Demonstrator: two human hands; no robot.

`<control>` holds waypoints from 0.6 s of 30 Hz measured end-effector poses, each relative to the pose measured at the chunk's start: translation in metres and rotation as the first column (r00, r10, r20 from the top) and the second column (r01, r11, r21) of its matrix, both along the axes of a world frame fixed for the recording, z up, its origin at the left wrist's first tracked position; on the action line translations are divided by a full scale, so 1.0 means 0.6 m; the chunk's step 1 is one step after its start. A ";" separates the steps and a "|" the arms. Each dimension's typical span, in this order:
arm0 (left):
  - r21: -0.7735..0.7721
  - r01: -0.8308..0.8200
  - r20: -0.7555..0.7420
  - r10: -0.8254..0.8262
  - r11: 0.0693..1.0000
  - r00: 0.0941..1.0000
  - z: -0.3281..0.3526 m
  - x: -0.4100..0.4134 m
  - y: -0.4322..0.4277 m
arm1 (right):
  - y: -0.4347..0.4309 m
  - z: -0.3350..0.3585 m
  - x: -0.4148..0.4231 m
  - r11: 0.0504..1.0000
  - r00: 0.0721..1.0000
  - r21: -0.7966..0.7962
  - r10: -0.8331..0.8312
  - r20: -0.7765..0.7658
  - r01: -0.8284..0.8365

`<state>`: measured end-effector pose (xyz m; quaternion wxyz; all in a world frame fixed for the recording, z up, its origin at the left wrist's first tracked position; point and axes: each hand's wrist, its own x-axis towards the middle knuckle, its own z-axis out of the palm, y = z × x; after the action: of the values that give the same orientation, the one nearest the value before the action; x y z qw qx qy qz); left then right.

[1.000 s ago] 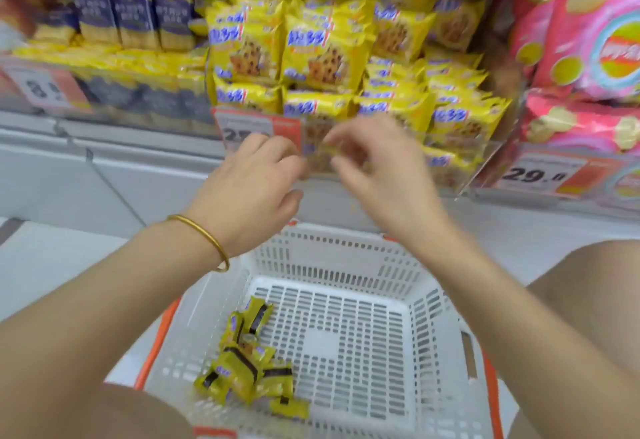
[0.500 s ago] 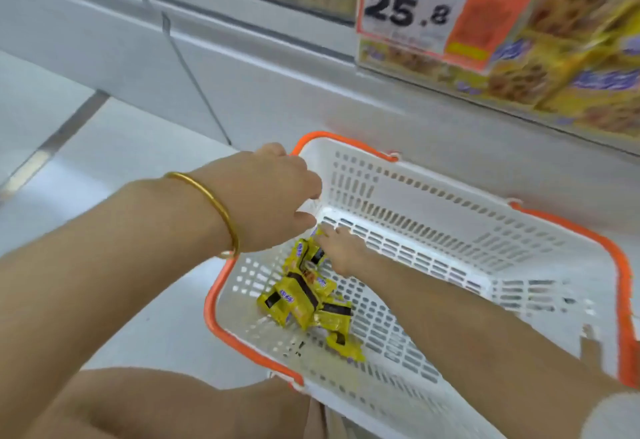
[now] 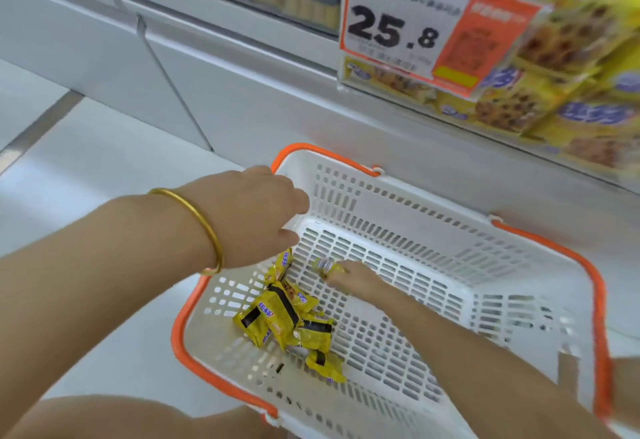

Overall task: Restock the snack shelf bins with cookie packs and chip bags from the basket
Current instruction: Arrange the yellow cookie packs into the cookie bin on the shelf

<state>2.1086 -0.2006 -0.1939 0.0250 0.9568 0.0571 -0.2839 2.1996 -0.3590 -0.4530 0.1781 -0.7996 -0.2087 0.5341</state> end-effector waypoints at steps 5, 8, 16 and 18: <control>-0.108 -0.036 0.043 0.040 0.993 0.998 0.027 0.027 -0.038 | -0.066 0.167 0.042 0.877 0.709 0.228 -0.164 -0.686 0.423; -0.192 -0.047 0.101 0.068 0.980 0.993 0.044 0.051 -0.079 | -0.091 0.273 0.048 0.798 0.744 0.400 -0.088 -0.662 0.451; -0.494 0.055 0.452 0.202 0.868 0.869 0.131 0.115 -0.175 | -0.207 0.483 0.058 0.601 0.936 0.721 -0.162 -0.313 0.345; -0.624 0.098 0.505 0.305 0.775 0.808 0.154 0.128 -0.196 | -0.231 0.523 0.069 0.566 0.937 0.776 -0.337 -0.091 0.279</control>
<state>2.1856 -0.3180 -0.1014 0.3721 0.9280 0.0052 0.0208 2.2411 -0.4975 -0.1389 0.5891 -0.6843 -0.2822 0.3240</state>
